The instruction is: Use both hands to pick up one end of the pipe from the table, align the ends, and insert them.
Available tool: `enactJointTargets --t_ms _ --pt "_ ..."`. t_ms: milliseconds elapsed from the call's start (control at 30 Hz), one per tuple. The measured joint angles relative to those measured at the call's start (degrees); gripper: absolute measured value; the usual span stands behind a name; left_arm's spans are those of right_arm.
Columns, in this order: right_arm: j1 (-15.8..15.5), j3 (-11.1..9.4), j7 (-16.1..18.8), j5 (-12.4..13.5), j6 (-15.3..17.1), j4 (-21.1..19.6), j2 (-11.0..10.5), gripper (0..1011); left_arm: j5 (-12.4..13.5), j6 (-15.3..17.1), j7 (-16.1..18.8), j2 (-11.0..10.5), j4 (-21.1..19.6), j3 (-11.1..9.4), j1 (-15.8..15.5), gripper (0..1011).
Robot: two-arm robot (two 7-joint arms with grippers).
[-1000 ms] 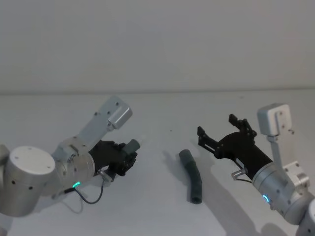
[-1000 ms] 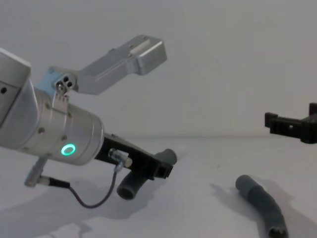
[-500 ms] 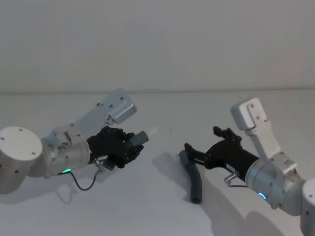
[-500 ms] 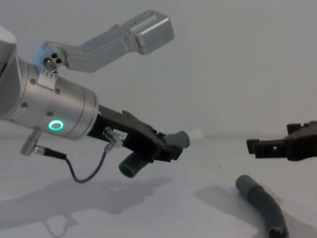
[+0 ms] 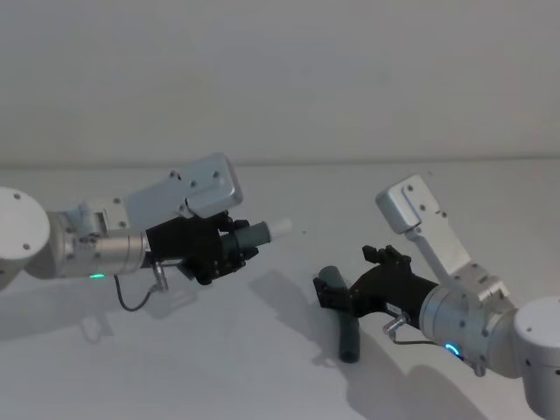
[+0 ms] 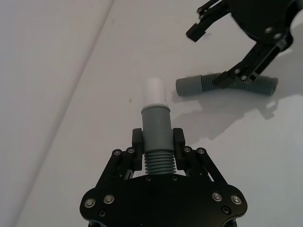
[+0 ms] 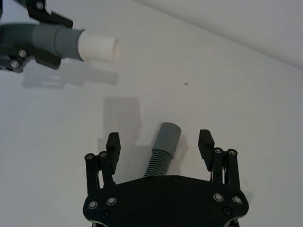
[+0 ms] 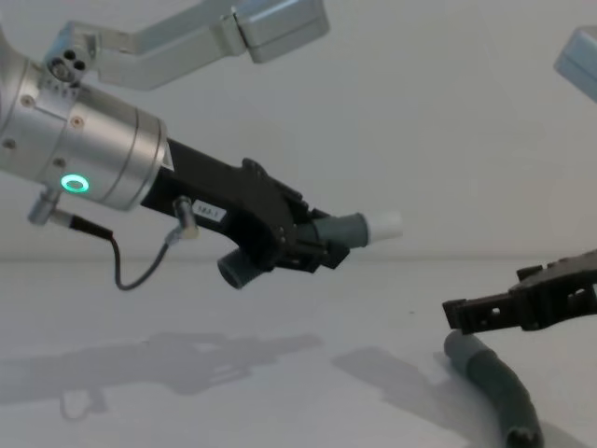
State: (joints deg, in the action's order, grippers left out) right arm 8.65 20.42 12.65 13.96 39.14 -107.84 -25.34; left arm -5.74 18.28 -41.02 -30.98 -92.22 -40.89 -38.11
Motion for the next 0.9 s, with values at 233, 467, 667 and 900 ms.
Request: enactJointTargets --t_ms 233,467,667,900 --pt "0.96 1.33 -0.52 -1.27 3.14 -0.82 0.44 1002 1.53 -5.48 -3.77 -1.59 0.93 -1.58 -3.14 339" --pt "1.3 2.4 -1.6 -2.74 5.24 -1.28 1.0 1002 2.47 -8.86 -6.13 -2.63 1.51 -2.63 -5.15 339" --pt "1.06 2.67 -2.19 -3.3 5.84 -1.17 1.59 1002 2.89 -10.43 -7.24 -3.09 1.76 -3.09 -6.11 339" --pt "0.16 2.44 -2.88 -3.53 5.99 -0.32 2.7 1002 3.18 -11.5 -7.97 -3.42 1.94 -3.4 -6.75 339"
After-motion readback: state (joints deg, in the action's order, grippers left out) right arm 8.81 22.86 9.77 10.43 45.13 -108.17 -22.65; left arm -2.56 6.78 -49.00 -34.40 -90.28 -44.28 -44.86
